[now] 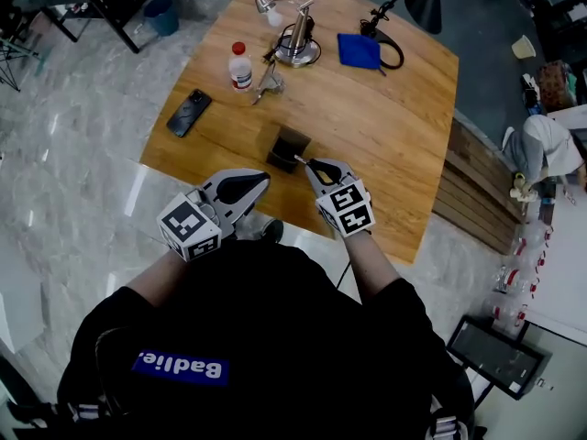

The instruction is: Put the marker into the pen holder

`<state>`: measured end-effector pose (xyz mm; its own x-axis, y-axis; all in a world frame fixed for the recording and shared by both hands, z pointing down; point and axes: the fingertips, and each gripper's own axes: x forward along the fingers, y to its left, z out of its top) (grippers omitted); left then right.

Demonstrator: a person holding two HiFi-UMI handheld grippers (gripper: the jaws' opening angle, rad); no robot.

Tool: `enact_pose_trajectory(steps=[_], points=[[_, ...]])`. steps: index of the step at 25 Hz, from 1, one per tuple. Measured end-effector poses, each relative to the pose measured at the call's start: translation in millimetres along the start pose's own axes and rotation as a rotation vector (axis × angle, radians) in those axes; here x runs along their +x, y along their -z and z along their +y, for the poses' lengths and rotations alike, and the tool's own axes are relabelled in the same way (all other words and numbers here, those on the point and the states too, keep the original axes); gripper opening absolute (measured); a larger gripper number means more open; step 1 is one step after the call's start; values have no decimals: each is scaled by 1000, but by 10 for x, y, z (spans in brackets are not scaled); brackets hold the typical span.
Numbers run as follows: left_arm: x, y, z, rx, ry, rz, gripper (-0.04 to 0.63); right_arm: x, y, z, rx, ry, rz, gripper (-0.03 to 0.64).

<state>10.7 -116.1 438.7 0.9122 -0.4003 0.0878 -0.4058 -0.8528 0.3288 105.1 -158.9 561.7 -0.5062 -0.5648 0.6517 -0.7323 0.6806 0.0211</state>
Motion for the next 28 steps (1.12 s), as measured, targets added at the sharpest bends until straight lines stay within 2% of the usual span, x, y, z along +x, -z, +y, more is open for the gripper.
enact_pose_trajectory(steps=[8, 13, 20, 28], points=[[-146, -13, 230, -17, 31, 6, 9, 361, -97, 84, -272, -18, 179, 40], [-228, -56, 366, -7, 62, 7, 9, 576, -99, 189, -397, -40, 303, 40], [-291, -87, 498, -6, 102, 16, 9, 786, 9, 204, -486, -55, 457, 41], [-353, -106, 557, 6, 126, 29, 9, 932, 137, 296, -529, -56, 512, 41]])
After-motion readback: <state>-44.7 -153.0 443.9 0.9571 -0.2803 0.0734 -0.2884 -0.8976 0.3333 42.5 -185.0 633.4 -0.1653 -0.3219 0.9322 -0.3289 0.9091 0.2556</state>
